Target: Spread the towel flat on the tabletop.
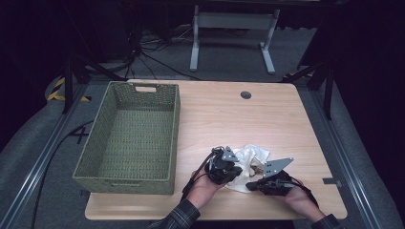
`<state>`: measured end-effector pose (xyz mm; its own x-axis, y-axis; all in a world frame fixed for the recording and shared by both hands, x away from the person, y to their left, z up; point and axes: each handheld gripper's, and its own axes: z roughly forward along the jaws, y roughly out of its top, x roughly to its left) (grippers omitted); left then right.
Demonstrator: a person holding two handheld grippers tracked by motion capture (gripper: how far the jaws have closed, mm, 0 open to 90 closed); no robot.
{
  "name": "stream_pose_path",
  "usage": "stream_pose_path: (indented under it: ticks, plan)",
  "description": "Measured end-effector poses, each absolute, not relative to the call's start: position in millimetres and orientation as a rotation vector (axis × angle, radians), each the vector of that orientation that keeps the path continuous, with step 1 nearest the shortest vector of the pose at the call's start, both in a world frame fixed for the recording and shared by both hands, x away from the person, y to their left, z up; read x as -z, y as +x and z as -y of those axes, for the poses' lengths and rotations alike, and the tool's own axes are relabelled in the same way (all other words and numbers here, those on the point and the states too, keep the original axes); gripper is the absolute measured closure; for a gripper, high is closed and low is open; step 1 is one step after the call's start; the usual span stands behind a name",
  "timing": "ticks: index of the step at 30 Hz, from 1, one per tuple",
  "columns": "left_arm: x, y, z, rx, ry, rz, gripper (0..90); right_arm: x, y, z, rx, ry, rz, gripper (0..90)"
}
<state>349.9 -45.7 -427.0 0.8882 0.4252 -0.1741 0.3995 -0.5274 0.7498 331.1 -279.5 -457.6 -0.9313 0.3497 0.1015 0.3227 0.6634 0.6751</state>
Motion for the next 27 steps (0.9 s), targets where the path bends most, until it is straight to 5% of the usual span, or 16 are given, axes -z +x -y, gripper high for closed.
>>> stream_pose_path:
  ticks: [27]
  plan:
    - [435.2,345.5,5.4,-0.107,2.177,-0.797,86.9,450.3,328.2,370.4,-1.024,0.770,-2.754,89.6]
